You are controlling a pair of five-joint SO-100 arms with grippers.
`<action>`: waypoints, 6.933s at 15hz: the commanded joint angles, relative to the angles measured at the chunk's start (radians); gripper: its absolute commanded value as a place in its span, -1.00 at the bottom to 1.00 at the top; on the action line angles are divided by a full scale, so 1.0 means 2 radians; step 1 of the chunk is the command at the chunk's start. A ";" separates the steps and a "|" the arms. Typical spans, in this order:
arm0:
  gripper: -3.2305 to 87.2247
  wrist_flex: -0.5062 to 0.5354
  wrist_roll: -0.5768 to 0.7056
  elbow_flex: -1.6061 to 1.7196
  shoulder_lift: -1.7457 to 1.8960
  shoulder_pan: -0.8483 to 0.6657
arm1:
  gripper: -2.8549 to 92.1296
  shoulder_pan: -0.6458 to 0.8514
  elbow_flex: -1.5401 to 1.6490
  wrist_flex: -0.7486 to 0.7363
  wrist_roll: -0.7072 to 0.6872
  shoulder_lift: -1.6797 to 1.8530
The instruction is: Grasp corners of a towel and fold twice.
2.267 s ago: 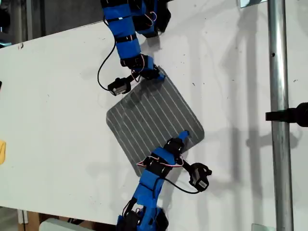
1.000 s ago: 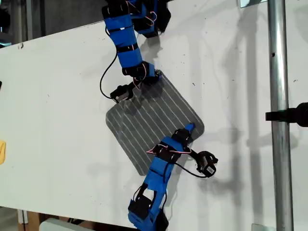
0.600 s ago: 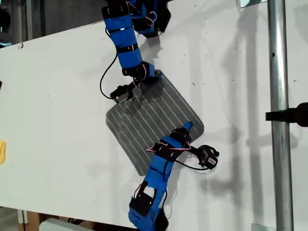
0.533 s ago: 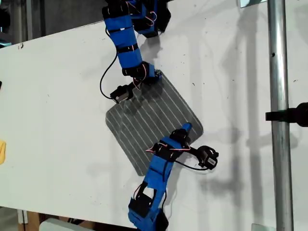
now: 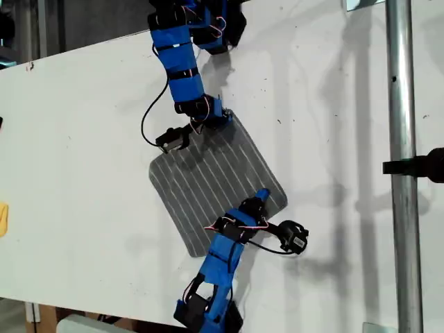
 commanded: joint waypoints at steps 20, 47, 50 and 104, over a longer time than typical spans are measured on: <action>-0.77 -0.006 -0.041 0.087 0.084 0.031 | -0.95 -0.013 -0.182 0.048 0.007 -0.118; -0.99 0.253 0.052 0.217 0.413 -0.160 | -0.95 0.199 -0.442 -0.011 -0.207 -0.122; -0.99 0.252 0.064 0.253 0.444 -0.179 | -0.95 0.199 -0.417 -0.019 -0.204 -0.108; -0.99 0.049 -0.193 0.863 1.226 0.140 | -0.94 0.169 -0.262 -0.053 -0.200 -0.118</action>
